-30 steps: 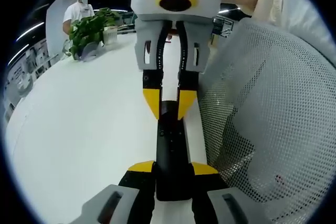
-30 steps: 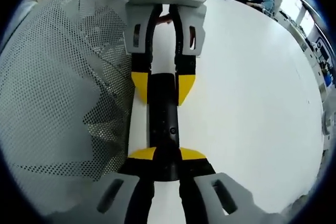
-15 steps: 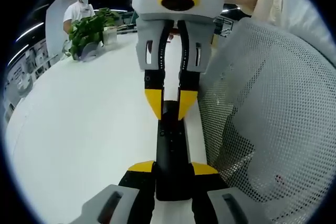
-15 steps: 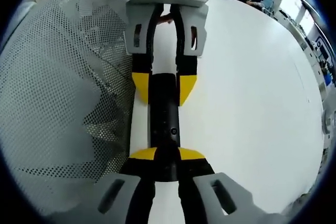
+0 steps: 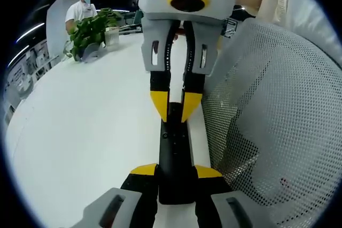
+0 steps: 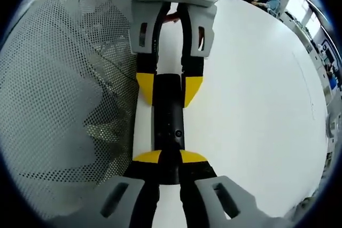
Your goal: Press the specified remote control buttons in sequence, fully releasing each button before pressing the next.
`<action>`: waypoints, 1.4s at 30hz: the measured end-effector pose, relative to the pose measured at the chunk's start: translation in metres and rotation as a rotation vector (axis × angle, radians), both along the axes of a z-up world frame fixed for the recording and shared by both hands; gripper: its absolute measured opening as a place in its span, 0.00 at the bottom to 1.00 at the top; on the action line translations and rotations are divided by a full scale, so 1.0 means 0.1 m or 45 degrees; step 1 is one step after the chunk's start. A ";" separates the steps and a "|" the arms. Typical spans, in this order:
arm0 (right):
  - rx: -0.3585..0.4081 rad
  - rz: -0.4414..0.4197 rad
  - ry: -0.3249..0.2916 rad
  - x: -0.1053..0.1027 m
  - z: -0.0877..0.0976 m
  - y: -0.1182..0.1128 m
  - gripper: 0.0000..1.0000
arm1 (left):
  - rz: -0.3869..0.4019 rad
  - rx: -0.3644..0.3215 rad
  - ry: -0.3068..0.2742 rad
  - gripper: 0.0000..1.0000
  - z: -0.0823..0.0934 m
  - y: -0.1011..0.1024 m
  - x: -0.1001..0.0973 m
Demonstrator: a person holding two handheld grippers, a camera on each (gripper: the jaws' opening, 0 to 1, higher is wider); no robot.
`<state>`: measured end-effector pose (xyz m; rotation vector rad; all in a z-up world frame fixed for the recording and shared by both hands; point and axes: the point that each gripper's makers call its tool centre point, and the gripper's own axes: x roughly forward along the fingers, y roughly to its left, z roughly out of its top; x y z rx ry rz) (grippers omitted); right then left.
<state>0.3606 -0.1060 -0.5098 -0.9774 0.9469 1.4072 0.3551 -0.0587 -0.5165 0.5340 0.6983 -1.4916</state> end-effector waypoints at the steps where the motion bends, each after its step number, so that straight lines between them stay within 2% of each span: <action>1: 0.002 0.015 -0.007 0.00 0.00 0.00 0.10 | 0.000 0.000 0.000 0.25 0.00 0.00 0.00; 8: -0.024 0.070 -0.049 -0.01 -0.01 0.01 0.10 | -0.003 0.001 -0.002 0.25 0.00 0.00 0.00; 13: -0.030 0.072 -0.076 -0.01 -0.02 0.01 0.10 | -0.004 0.003 -0.004 0.25 0.00 0.00 0.00; 17: 0.012 0.047 -0.046 0.01 -0.02 0.00 0.10 | -0.003 0.002 -0.002 0.25 0.00 0.00 0.00; 27: 0.064 0.023 -0.042 0.00 0.01 -0.01 0.10 | -0.003 0.001 -0.003 0.25 0.00 0.00 0.00; 36: 0.035 0.015 -0.032 0.00 -0.01 -0.08 0.13 | -0.007 0.005 -0.005 0.25 0.01 -0.01 0.00; 42: -0.039 0.016 -0.026 0.00 -0.02 -0.06 0.13 | -0.007 0.006 -0.005 0.25 0.00 0.00 0.00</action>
